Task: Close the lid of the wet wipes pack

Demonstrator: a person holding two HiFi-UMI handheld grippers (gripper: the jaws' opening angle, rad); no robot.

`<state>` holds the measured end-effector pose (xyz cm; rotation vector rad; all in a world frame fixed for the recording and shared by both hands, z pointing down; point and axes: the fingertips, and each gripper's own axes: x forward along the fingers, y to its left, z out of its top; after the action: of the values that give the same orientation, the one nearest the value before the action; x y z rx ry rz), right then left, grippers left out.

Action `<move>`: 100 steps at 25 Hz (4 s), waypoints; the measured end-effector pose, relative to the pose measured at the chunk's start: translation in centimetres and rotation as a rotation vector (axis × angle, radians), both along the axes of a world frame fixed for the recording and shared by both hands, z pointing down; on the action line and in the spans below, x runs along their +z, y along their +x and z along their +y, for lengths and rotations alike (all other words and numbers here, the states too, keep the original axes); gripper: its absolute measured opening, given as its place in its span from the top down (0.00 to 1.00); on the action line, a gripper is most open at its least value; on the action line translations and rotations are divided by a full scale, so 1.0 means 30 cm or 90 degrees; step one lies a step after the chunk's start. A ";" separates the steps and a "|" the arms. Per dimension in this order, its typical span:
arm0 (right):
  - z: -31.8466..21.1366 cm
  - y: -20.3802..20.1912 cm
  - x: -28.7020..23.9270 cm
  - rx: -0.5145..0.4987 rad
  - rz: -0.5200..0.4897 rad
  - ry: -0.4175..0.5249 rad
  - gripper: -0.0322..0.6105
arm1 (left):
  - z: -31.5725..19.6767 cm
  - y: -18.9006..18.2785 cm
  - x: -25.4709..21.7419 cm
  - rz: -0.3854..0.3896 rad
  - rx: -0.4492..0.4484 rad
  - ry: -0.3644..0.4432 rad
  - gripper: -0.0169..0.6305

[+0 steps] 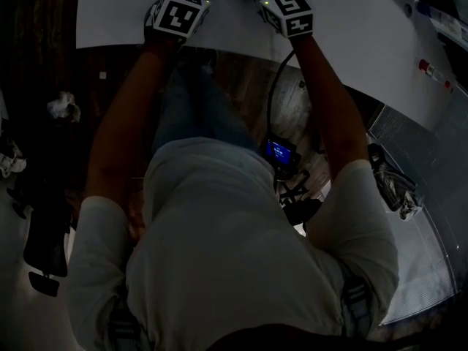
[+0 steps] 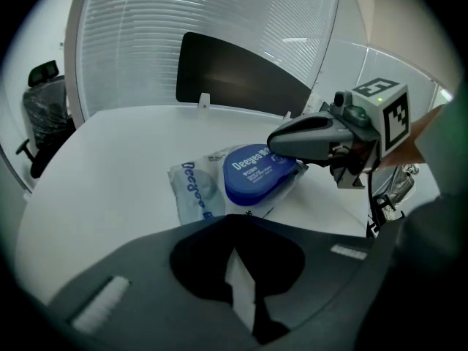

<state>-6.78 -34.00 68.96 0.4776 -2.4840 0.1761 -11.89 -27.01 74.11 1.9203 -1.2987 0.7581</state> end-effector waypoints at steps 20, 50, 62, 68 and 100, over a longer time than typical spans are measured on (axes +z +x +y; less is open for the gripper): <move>0.100 -0.011 0.089 -0.007 0.124 0.057 0.95 | -0.009 0.001 -0.003 0.005 -0.004 0.011 0.97; 0.162 0.038 -0.391 0.138 -0.045 0.050 0.95 | 0.093 0.049 -0.487 0.109 -0.036 0.127 0.97; 0.325 0.111 -0.953 0.198 -0.234 0.099 0.95 | 0.160 0.163 -1.028 0.191 -0.026 0.306 0.97; 0.423 0.137 -1.107 0.201 -0.290 0.107 0.95 | 0.249 0.173 -1.209 0.222 -0.034 0.377 0.97; 0.714 0.228 -1.389 0.182 -0.401 0.114 0.95 | 0.462 0.280 -1.465 0.255 -0.020 0.473 0.97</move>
<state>0.07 -12.58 27.29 0.9804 -3.0457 0.2477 -3.48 -13.15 30.16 2.4360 -1.4530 -0.1806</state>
